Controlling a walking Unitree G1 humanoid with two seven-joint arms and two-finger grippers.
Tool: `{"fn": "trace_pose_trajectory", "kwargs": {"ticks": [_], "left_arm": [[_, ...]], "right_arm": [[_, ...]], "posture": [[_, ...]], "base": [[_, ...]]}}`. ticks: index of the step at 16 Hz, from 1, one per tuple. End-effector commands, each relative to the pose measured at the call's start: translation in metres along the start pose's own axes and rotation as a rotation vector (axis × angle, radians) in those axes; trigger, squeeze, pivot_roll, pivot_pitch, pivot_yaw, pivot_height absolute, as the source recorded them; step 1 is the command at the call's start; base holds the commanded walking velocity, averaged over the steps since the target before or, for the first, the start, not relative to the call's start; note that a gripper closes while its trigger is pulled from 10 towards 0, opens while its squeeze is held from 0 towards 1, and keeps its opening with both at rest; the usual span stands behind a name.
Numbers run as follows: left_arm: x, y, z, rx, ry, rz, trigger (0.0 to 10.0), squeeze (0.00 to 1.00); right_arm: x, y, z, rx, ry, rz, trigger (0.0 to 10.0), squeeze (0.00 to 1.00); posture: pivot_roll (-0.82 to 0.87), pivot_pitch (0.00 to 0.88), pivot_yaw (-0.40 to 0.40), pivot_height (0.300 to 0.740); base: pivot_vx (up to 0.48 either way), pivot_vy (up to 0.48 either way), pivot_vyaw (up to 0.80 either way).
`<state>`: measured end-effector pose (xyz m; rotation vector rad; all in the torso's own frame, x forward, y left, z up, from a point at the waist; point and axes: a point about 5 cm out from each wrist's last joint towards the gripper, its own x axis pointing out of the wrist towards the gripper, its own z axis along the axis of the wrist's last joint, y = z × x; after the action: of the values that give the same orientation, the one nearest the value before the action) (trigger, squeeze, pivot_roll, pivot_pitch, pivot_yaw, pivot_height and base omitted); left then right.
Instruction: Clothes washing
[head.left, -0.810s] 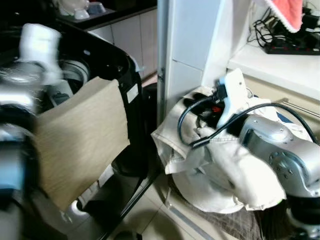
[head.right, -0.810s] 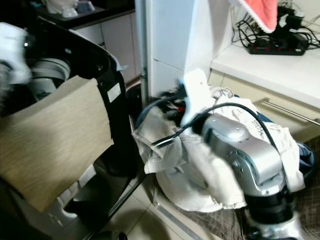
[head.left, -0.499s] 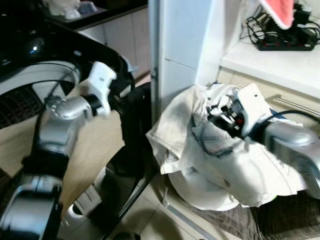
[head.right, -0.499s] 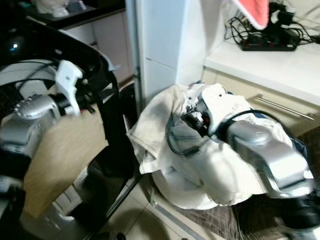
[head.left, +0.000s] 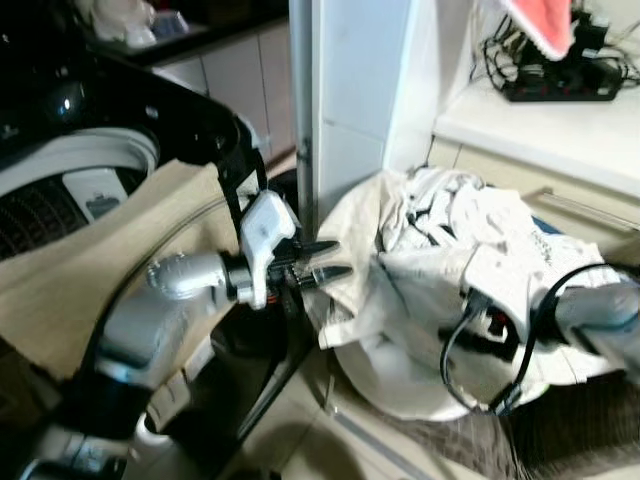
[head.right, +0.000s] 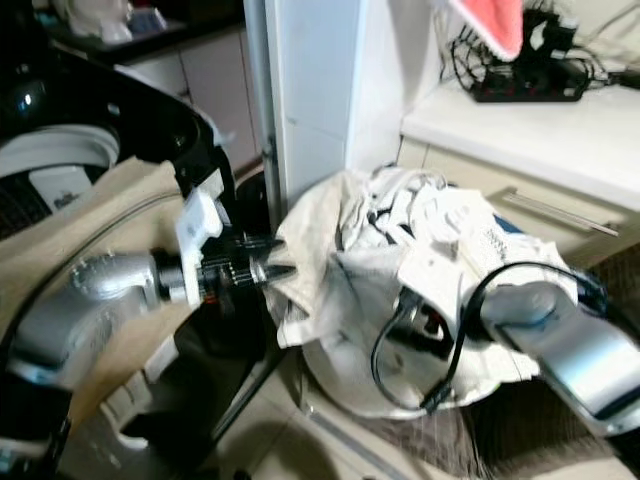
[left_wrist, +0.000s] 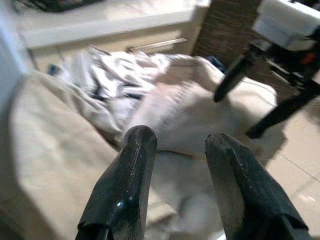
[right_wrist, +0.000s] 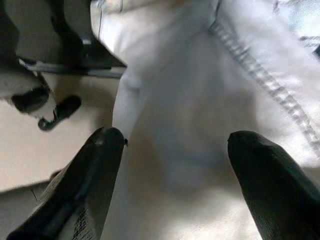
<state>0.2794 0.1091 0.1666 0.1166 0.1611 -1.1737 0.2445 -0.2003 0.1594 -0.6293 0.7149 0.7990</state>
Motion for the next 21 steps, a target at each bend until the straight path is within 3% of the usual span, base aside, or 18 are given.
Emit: {"fn": "trace_pose_trajectory", "kwargs": {"ticks": [1, 2, 6, 7, 8, 12, 16, 21], "left_arm": [[0.0, -0.004, 0.003, 0.01, 0.01, 0.002, 10.0, 0.0], [0.001, -0.007, 0.001, 0.009, 0.021, 0.009, 10.0, 0.0], [0.003, -0.014, -0.004, 0.006, 0.033, 0.017, 10.0, 0.0], [0.005, -0.018, -0.003, -0.002, 0.032, -0.004, 10.0, 0.0], [0.006, -0.019, -0.004, -0.005, 0.029, -0.004, 10.0, 0.0], [0.009, -0.025, -0.007, -0.018, 0.016, 0.036, 10.0, 0.0], [0.012, -0.012, -0.003, -0.012, -0.024, 0.151, 10.0, 0.0], [0.012, -0.017, -0.002, -0.022, -0.026, 0.128, 10.0, 0.0]], "right_arm": [[0.0, -0.003, -0.003, -0.032, 0.039, -0.019, 10.0, 0.9], [0.004, -0.006, -0.009, -0.073, 0.089, -0.048, 10.0, 0.0], [0.016, -0.014, -0.025, -0.111, 0.144, -0.1, 10.0, 0.0], [0.018, -0.018, -0.031, -0.11, 0.17, -0.11, 3.8, 0.0], [0.019, -0.018, -0.034, -0.127, 0.184, -0.099, 0.0, 0.0], [0.023, -0.021, -0.037, -0.163, 0.173, -0.12, 0.0, 0.0], [0.027, -0.025, -0.036, -0.172, 0.152, -0.12, 0.0, 0.0], [0.026, -0.029, -0.036, -0.152, 0.141, -0.124, 0.0, 0.0]], "posture": [[-0.08, 0.0, 0.038, 0.74], [-0.07, 0.0, 0.035, 0.74], [-0.07, 0.0, 0.028, 0.74], [-0.07, 0.0, 0.031, 0.74], [-0.08, 0.0, 0.033, 0.74], [-0.08, 0.0, 0.028, 0.74], [-0.08, 0.0, 0.019, 0.74], [-0.08, 0.0, 0.025, 0.74]], "base": [[0.0, 0.0, 0.0], [0.0, 0.0, 0.0], [0.0, 0.0, 0.0], [0.0, 0.0, 0.0], [0.0, 0.0, 0.0], [0.0, 0.0, 0.0], [0.0, 0.0, 0.0], [0.0, 0.0, 0.0]]}}
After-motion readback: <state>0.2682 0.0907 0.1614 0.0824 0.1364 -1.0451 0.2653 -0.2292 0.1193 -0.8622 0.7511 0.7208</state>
